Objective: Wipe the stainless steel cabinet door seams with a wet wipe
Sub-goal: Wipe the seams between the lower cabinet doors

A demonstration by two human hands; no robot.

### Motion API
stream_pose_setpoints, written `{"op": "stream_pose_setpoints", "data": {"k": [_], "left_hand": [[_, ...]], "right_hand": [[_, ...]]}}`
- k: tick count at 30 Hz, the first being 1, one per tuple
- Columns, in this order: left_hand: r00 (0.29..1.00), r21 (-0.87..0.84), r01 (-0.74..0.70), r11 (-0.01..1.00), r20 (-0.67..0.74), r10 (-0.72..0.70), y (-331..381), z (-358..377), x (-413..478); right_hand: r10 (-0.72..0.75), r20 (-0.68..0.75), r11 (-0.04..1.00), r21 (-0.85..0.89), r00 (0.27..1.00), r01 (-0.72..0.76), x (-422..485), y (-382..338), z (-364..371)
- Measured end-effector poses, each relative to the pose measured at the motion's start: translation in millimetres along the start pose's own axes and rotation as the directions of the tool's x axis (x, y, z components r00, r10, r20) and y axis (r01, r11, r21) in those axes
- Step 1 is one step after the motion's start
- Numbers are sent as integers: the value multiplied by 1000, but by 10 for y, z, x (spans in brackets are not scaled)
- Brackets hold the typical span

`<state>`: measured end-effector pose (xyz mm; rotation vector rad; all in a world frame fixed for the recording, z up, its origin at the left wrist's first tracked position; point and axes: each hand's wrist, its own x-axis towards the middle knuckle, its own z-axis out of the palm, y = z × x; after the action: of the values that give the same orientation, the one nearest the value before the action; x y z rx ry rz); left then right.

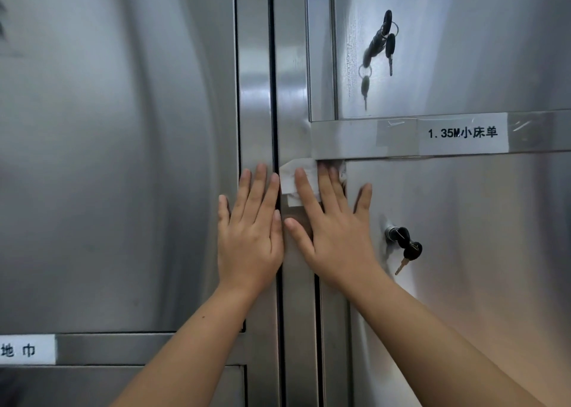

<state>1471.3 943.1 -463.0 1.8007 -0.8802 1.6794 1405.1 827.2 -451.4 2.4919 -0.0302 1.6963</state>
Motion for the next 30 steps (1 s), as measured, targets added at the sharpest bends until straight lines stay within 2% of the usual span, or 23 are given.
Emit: {"op": "stream_pose_setpoints", "data": {"k": [5,10,14,20,30], "left_hand": [[999,-32,-46,998,11,46,-56,-35,3],[993,21,-113,993,41,112,-122,-55,-79],[993,36,-113,993,35,111,-121,-51,-94],[994,36,-104,994,43,102,-99,-71,-87],[994,26,-97,995,60,96,-107,-67,-99]], "right_hand": [[2,-61,1000,-3,998,-2,-185,-84,51],[-138,-80,980,-156,987,124,-268,13,16],[-169,-47,955,-255,985,151,-3,44,-57],[-190,-85,972,-155,978,176,-163,63,40],[-139,-46,984,-121,989,133,-7,34,35]]}}
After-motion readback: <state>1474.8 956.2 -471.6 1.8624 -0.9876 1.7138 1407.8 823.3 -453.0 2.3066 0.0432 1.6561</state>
